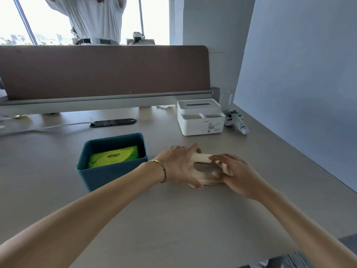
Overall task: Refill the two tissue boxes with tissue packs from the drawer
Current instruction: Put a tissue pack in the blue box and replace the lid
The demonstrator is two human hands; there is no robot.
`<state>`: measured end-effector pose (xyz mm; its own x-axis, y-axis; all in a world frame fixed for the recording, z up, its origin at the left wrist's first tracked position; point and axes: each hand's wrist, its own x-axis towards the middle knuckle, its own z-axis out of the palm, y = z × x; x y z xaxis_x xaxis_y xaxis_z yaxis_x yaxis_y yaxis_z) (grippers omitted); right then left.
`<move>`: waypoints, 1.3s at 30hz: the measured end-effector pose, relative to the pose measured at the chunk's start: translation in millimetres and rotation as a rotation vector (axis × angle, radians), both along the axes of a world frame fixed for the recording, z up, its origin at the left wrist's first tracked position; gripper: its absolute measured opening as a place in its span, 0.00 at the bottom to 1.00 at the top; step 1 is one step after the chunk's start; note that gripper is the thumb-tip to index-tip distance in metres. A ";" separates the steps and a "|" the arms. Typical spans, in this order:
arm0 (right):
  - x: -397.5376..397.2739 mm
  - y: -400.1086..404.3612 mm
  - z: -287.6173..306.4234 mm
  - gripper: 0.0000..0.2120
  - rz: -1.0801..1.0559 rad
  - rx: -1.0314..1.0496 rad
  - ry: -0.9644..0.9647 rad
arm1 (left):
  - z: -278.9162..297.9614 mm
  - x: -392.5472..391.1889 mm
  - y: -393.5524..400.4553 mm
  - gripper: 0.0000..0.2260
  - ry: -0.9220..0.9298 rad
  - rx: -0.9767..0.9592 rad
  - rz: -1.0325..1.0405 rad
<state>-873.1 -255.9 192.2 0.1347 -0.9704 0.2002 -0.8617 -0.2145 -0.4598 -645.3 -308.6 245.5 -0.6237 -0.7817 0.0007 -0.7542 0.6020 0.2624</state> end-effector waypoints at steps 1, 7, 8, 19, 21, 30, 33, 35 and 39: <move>1.5 0.6 1.9 0.23 0.011 -0.013 -0.026 | 6.7 3.5 1.2 0.41 0.004 -0.024 -0.008; 16.5 -4.1 16.9 0.40 0.121 -0.052 -0.016 | 40.4 41.5 5.9 0.40 -0.006 -0.112 -0.017; 20.8 -6.9 19.5 0.42 0.135 -0.043 -0.007 | 44.9 50.2 6.3 0.40 -0.003 -0.112 -0.007; 100.4 -38.4 67.6 0.53 0.364 0.032 0.136 | 64.9 156.2 11.8 0.36 0.136 -0.144 0.132; 113.4 -45.7 74.7 0.54 0.402 0.049 0.158 | 63.1 175.8 12.1 0.37 0.143 -0.139 0.150; 160.6 -74.8 91.4 0.56 0.475 0.080 0.171 | 49.8 235.7 -2.3 0.43 0.194 -0.020 0.183; 166.8 -81.8 96.2 0.55 0.488 0.100 0.205 | 44.1 244.0 -7.2 0.43 0.183 0.000 0.197; 168.8 -85.7 96.8 0.56 0.491 0.117 0.215 | 41.2 246.4 -10.6 0.43 0.185 0.004 0.202; 170.5 -89.7 95.7 0.55 0.489 0.135 0.202 | 39.6 250.4 -15.3 0.45 0.183 0.009 0.204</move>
